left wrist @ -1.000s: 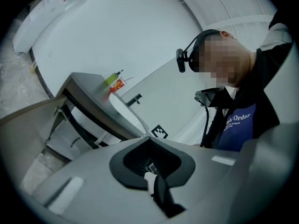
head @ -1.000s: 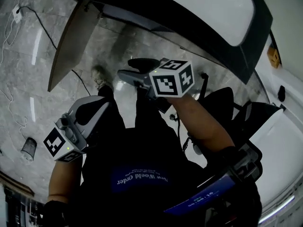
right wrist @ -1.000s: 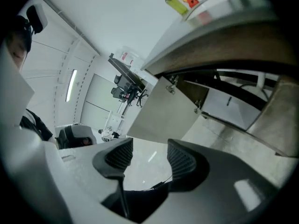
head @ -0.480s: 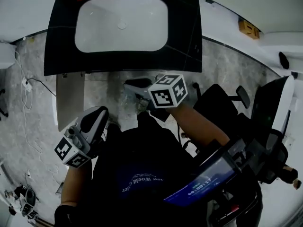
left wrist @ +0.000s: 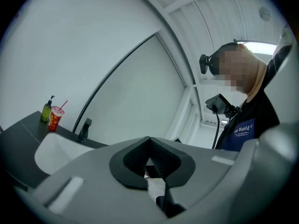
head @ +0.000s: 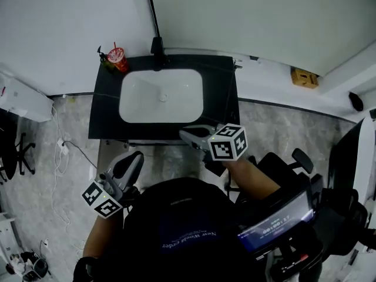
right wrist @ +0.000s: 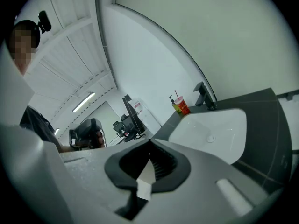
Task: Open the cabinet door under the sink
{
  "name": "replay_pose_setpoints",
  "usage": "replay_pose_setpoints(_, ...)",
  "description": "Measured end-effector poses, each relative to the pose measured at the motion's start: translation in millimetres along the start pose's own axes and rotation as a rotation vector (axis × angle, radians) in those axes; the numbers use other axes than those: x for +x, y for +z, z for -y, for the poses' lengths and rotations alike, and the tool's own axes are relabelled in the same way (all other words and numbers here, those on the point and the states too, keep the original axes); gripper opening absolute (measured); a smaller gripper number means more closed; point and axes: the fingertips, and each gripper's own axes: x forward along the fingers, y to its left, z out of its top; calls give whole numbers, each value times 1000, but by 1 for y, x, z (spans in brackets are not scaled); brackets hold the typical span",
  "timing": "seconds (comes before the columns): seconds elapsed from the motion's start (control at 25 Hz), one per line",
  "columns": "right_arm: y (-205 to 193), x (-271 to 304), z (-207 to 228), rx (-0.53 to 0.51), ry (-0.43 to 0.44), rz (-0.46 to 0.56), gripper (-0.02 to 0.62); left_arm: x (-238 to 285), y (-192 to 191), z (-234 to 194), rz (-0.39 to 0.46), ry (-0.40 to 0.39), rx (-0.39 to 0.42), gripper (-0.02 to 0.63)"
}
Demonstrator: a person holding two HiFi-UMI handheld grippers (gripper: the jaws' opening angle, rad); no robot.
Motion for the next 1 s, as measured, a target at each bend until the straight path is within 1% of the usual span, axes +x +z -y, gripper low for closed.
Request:
replay_pose_setpoints(0.16,26,-3,-9,-50,-23,43,2,-5,31,-14,36,-16,25,2)
replay_pose_setpoints(0.28,44,1,-16,-81,-53,82,2,-11,57,-27,60,-52,52,2)
replay_pose_setpoints(0.36,57,8,-22,-82,-71,120,2,-16,76,-37,68,-74,76,2)
replay_pose_setpoints(0.44,71,16,-33,-75,-85,163,2,-23,95,-47,72,-96,94,2)
replay_pose_setpoints(0.52,85,23,-46,-96,-102,201,2,-31,110,-55,72,-123,106,2)
replay_pose_setpoints(0.6,103,27,-58,-125,-120,246,2,-37,120,-63,63,-142,117,2)
replay_pose_setpoints(0.76,133,22,-77,-150,-151,352,0,-39,132,-72,48,-178,126,2)
replay_pose_setpoints(0.88,141,10,-95,-185,-163,398,0,-41,139,-73,61,-188,131,2)
replay_pose_setpoints(1.0,147,-11,-108,-233,-180,429,0,-45,145,-70,87,-179,139,2)
